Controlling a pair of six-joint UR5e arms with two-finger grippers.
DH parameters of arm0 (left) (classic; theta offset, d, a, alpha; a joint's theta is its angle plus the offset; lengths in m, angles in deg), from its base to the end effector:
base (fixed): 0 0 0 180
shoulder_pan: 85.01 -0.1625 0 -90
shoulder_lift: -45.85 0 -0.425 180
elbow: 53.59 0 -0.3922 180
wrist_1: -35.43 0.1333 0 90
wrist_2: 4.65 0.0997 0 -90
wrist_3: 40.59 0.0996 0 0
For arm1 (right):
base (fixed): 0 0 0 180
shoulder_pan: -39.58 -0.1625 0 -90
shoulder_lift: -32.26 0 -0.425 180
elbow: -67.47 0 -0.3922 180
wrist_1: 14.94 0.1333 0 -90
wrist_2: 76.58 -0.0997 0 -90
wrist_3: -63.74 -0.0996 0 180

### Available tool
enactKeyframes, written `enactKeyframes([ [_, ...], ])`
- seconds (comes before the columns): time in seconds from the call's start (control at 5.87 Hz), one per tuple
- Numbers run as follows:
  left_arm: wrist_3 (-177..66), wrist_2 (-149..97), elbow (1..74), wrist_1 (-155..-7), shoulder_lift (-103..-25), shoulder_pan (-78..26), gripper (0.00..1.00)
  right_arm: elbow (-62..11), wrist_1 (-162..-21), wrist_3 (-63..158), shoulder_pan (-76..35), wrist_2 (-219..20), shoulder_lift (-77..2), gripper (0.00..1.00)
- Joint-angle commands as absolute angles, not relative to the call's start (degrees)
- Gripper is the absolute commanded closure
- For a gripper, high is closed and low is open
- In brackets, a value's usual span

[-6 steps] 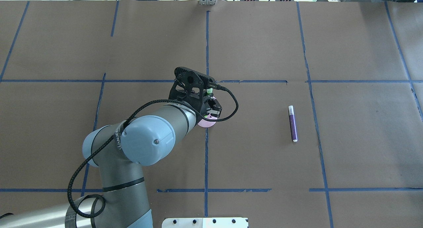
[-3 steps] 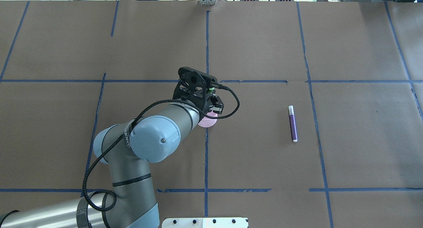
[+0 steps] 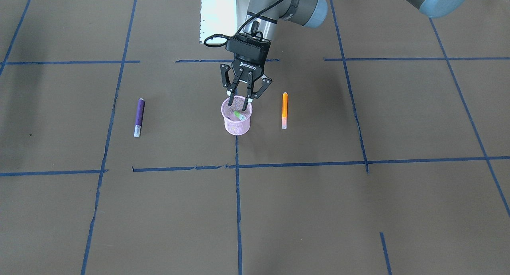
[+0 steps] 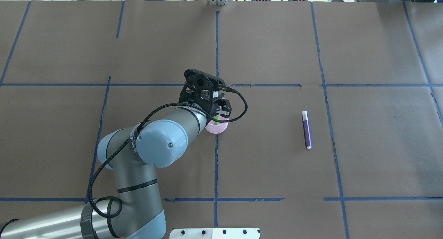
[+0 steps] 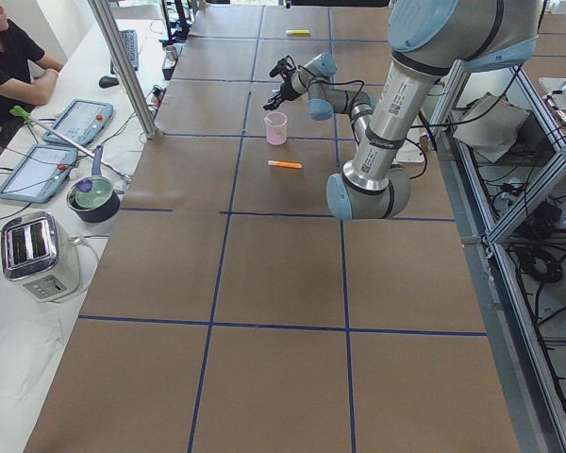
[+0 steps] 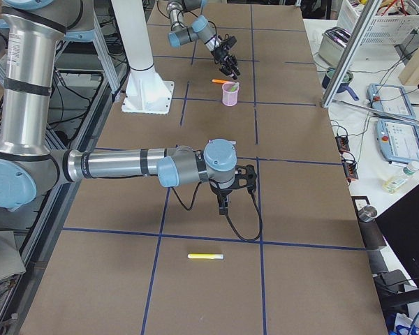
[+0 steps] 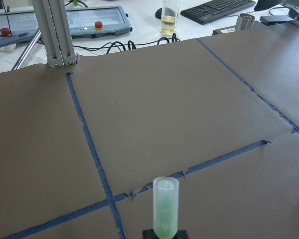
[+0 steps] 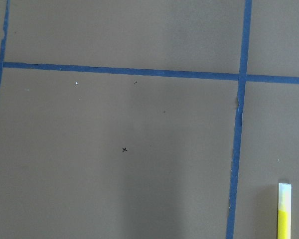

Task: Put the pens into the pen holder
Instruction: 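Lower the green marker into the cup and open the left gripper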

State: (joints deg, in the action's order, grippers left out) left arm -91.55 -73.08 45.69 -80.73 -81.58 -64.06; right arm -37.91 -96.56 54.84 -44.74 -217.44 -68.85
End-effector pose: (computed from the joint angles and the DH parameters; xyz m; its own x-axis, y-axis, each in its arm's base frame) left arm 0.5417 -0.3893 0.1465 0.6297 0.3861 -0.6740 0.3398 0.6433 0.6860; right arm 0.0142 -0.4237 0.5898 0.6189 -0.0785 0.7815 0.0008 0.9951 0.0993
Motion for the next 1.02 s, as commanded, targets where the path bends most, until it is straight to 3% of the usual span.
enactKeyframes([
  [0.0, -89.04, -76.95, 46.86, -81.56, -80.98, -61.12, 0.26, -34.69, -96.06, 54.77, -42.62, -215.21, -68.99, 0.00],
  [0.85, -87.54, -115.52, 45.73, -79.27, -67.02, -39.34, 0.27, -10.44, -80.35, 55.65, -40.50, -212.29, -68.46, 0.02],
])
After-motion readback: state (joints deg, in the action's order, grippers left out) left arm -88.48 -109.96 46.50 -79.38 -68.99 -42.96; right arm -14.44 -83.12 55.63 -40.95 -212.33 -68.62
